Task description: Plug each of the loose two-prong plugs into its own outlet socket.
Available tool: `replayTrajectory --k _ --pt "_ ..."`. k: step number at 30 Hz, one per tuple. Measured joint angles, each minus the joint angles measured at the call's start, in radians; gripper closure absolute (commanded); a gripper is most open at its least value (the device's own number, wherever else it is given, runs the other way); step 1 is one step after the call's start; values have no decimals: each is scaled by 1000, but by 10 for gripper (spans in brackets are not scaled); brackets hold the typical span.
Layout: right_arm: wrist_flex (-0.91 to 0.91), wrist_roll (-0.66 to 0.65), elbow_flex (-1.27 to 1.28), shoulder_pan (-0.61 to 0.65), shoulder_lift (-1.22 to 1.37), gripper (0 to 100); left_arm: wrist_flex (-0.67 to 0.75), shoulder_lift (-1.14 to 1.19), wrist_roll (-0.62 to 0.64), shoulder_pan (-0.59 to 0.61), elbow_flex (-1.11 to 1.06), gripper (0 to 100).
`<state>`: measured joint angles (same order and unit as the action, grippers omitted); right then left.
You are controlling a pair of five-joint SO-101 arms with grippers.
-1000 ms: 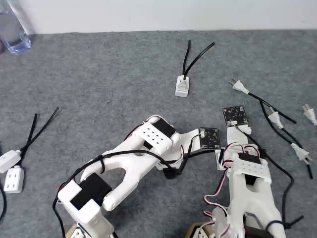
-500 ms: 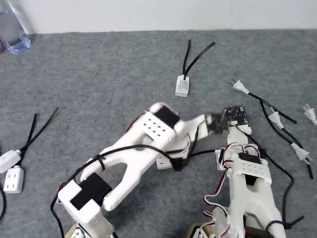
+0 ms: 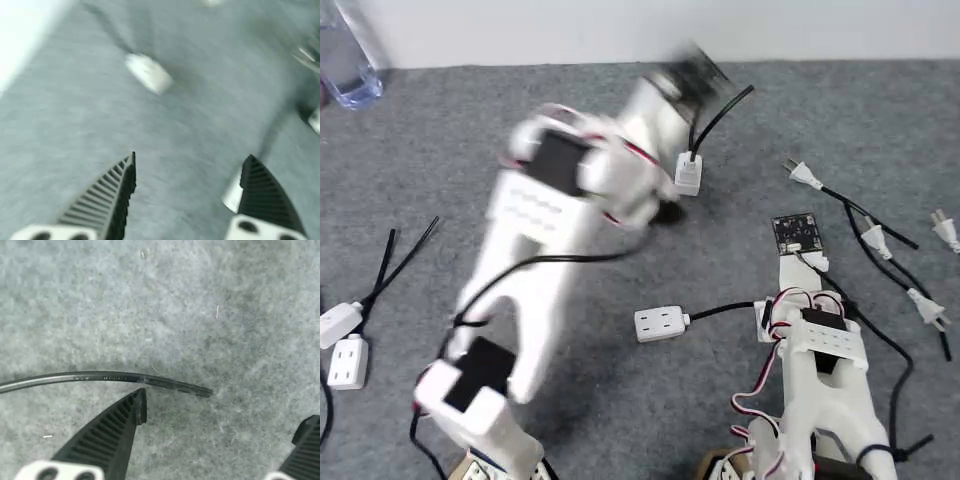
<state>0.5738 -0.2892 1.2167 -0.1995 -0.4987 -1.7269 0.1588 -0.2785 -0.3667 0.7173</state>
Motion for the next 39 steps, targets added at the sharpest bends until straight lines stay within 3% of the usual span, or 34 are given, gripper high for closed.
replayTrajectory --k 5,11,16,22,31,39 --pt "0 94 0 14 0 559 -5 -158 57 94 41 684" --pt "0 106 0 14 0 560 -8 -341 164 281 6 684" --pt "0 109 0 14 0 560 -8 -446 226 493 -201 684" --pt "0 109 0 14 0 560 9 -582 186 655 -600 684" --pt "0 109 0 14 0 560 362 -939 170 813 -1312 684" --pt "0 112 0 14 0 560 715 -1338 101 845 -1944 684"
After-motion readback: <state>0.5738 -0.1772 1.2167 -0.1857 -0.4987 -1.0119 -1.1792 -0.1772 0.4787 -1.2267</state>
